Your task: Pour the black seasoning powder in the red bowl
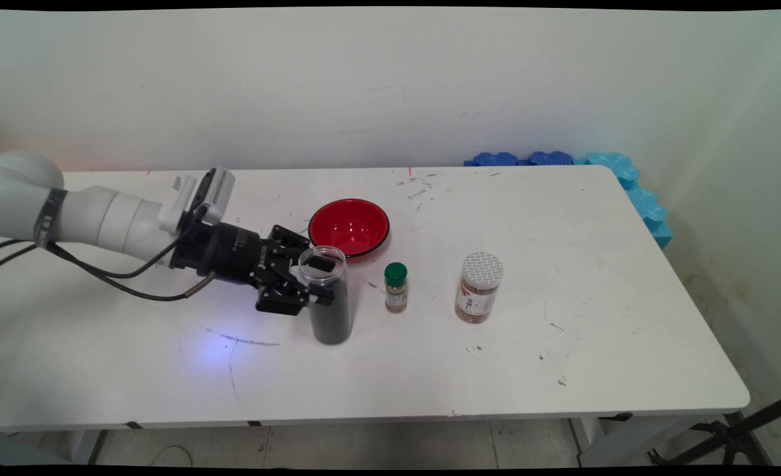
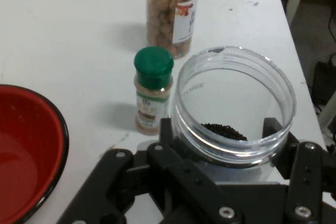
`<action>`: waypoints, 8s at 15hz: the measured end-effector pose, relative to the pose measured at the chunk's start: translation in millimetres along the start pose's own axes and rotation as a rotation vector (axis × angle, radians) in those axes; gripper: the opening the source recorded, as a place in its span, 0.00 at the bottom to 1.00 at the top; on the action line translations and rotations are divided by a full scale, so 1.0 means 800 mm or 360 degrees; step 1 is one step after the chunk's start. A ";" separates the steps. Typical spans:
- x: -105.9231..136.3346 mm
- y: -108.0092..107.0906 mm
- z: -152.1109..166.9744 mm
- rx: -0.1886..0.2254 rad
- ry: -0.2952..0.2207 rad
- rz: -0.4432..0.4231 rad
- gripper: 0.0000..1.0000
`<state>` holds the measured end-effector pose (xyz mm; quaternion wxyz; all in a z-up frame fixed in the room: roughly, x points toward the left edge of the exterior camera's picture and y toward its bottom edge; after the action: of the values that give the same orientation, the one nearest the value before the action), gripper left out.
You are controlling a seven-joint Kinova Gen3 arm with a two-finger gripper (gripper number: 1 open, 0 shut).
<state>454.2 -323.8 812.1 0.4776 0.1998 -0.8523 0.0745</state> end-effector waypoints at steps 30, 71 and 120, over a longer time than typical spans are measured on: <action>0.154 -0.079 -0.060 -0.0049 -0.0219 -0.0568 0.00; 0.125 -0.162 -0.034 0.0035 -0.0116 -0.2590 0.00; 0.117 -0.165 -0.017 -0.0149 0.0062 -0.3444 0.00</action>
<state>475.6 -464.7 890.0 0.3107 0.8263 -0.2182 -0.4160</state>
